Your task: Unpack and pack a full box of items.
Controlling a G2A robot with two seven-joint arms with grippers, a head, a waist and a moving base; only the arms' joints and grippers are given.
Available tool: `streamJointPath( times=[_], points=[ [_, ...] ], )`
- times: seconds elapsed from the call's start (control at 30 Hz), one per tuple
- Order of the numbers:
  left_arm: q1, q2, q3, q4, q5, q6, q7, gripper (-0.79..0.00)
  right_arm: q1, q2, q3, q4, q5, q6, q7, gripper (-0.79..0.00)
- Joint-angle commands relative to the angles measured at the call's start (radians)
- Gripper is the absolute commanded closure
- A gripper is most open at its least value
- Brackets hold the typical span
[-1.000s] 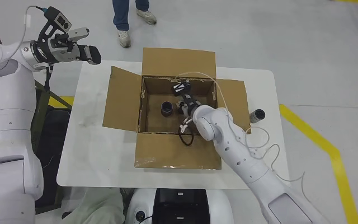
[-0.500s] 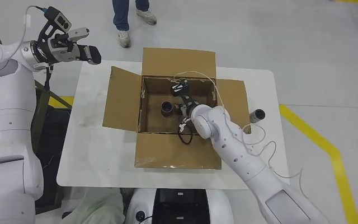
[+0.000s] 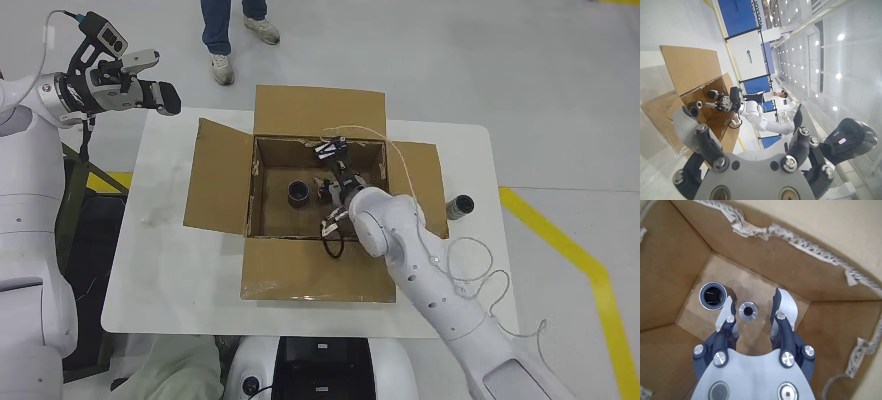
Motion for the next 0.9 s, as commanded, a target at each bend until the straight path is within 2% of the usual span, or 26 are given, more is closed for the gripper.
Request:
streamJointPath(
  times=[0.0, 0.47, 0.87],
  points=[
    [0.0, 0.0, 0.0, 0.0, 0.0, 0.0, 0.0, -0.785, -0.022, 0.004, 0.01, -0.05, -0.012, -0.006, 0.004, -0.413],
    [0.0, 0.0, 0.0, 0.0, 0.0, 0.0, 0.0, -0.785, -0.235, 0.043, 0.09, -0.435, -0.073, -0.114, 0.04, -0.376],
    [0.0, 0.0, 0.0, 0.0, 0.0, 0.0, 0.0, -0.785, -0.428, 0.081, 0.309, -0.59, -0.064, -0.135, -0.013, -0.388]
  ],
)
